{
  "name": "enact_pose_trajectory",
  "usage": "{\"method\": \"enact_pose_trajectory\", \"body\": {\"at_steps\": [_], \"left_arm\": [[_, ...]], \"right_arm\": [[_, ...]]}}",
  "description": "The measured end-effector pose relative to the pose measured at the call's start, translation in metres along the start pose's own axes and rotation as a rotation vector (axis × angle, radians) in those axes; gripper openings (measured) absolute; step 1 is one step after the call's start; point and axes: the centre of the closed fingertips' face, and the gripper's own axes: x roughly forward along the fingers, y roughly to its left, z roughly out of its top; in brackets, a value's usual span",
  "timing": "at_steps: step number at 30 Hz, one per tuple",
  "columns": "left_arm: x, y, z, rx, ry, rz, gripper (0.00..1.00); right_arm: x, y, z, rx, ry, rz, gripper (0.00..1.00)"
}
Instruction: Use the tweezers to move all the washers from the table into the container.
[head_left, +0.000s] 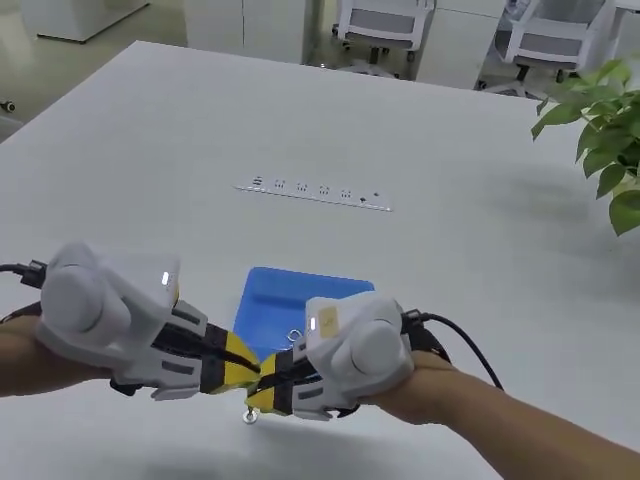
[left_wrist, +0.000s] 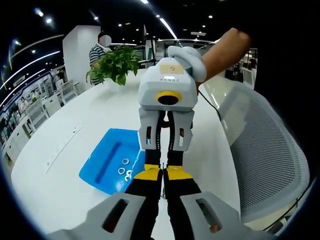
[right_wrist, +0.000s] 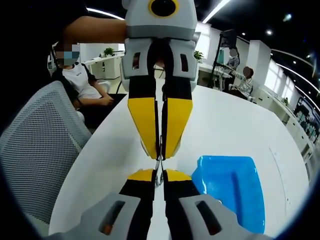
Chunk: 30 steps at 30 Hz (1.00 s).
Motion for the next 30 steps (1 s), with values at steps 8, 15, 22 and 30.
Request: {"method": "enact_pose_trajectory", "body": {"at_steps": [8,15,22,30], "left_arm": [[-0.007,0.006,0.008,-0.034,-0.04,0.034,0.12],[-0.013,0.012,0.005,-0.062,-0.041,0.063,0.3],[-0.015,0.011,-0.006,-0.119,-0.012,0.068,0.51],[-0.018,0.015,-0.009,-0.151,-0.021,0.106,0.71]], "right_arm": [[-0.005,-0.002,0.003,0.008,-0.002,-0.006,0.07],[-0.012,-0.002,0.007,0.002,0.002,-0.006,0.07],[-0.022,-0.005,0.016,-0.002,-0.01,-0.009,0.07],[-0.034,-0.009,0.025,-0.021,-0.008,-0.002,0.07]]}}
